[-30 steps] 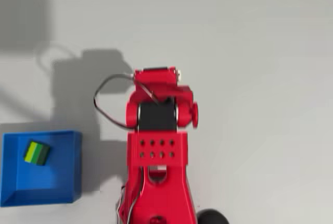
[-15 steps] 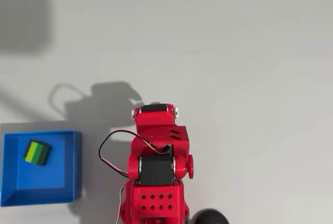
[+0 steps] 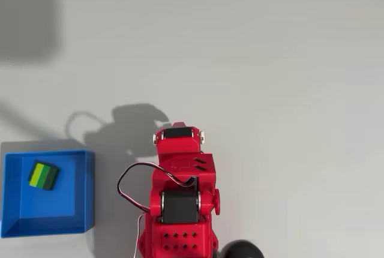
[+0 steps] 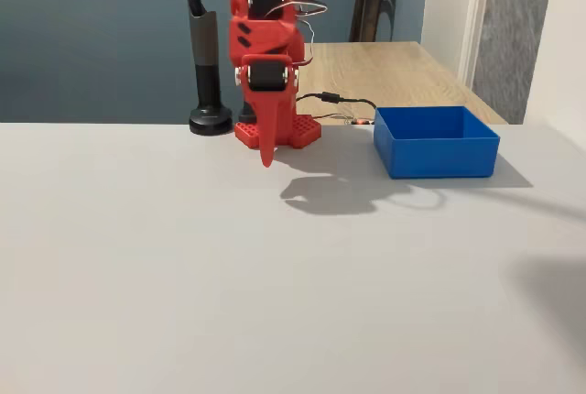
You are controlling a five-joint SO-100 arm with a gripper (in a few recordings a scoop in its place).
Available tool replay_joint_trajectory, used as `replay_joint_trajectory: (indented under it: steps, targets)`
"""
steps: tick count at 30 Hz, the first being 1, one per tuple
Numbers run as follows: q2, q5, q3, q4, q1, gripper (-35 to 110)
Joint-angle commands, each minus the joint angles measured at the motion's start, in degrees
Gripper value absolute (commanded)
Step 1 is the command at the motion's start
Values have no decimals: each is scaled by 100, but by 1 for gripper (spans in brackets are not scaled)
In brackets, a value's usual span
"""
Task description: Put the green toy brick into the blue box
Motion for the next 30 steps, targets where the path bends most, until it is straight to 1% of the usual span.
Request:
replay_joint_trajectory:
  steps: [1, 8, 30]
  targets:
    - [185, -44, -44, 35, 35, 0]
    - [448, -9, -9, 132, 53, 0]
    - [457, -26, -9, 132, 53, 0]
